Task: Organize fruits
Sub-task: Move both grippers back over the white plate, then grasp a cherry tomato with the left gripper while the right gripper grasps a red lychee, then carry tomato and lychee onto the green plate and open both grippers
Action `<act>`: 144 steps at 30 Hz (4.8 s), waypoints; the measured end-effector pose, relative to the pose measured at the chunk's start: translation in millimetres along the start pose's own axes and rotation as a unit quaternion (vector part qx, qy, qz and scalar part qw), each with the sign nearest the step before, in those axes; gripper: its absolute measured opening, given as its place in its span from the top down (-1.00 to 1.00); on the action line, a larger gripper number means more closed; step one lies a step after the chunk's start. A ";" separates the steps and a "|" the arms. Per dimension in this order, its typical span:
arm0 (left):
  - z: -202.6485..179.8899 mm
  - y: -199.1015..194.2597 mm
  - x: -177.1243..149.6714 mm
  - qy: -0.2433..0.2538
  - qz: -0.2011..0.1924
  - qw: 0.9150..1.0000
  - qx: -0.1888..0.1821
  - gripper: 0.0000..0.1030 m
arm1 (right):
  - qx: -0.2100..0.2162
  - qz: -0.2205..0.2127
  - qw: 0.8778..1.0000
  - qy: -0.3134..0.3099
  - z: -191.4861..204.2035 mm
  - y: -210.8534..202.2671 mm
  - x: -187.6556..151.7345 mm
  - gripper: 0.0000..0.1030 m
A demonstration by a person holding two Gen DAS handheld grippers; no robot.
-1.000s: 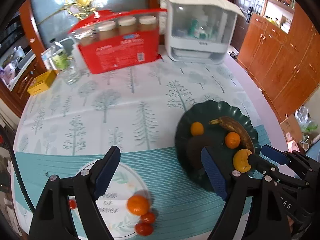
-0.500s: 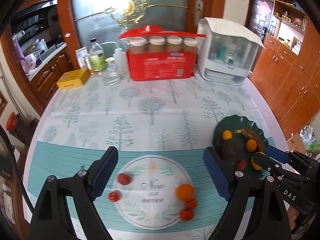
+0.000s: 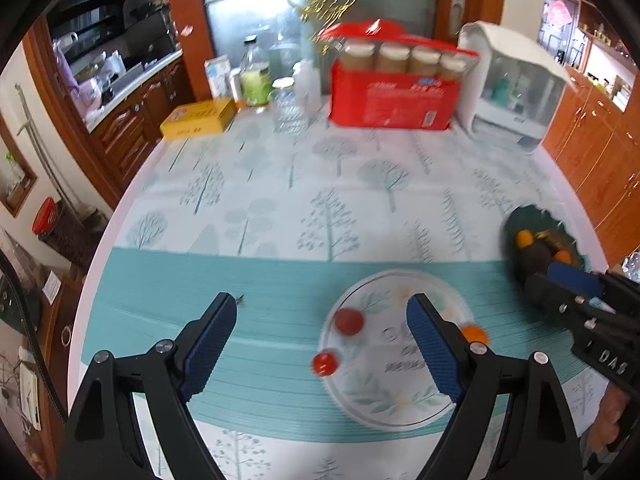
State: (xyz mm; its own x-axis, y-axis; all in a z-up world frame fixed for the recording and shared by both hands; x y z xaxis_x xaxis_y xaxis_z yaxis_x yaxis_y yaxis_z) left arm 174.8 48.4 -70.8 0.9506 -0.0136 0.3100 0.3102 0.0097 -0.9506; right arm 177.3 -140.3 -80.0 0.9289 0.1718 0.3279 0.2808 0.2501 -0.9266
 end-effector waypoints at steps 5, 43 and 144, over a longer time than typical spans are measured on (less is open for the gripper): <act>15.8 36.4 -16.5 0.004 0.034 0.999 -0.007 -0.67 | 0.005 0.015 1.000 -0.004 20.3 21.0 3.1 0.21; 11.2 156.0 -55.5 0.019 0.129 0.987 -0.093 0.50 | 0.070 0.128 0.989 -0.030 84.7 158.9 5.0 0.21; -379.3 136.6 81.8 0.276 0.112 0.954 -0.043 -0.31 | -0.031 0.039 0.989 0.143 -260.5 37.1 -45.3 0.03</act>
State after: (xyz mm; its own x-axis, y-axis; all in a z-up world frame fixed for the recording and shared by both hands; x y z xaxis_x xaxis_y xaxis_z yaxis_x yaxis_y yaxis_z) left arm 291.2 -330.6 -180.3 0.8359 -0.5448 0.0666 0.0751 -0.0066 -0.9972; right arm 208.5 -387.0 -177.2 0.9760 -0.0898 0.1986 0.2124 0.1869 -0.9592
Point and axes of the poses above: each gripper's, at about its wrist camera, not at the fingertips, and y roughly the way its jaws point, z to its left, x to its top, the point moved 8 cm from there along y, roughly the way its jaws point, and after that the axes turned 15 degrees about z, right-handed, at the moved point
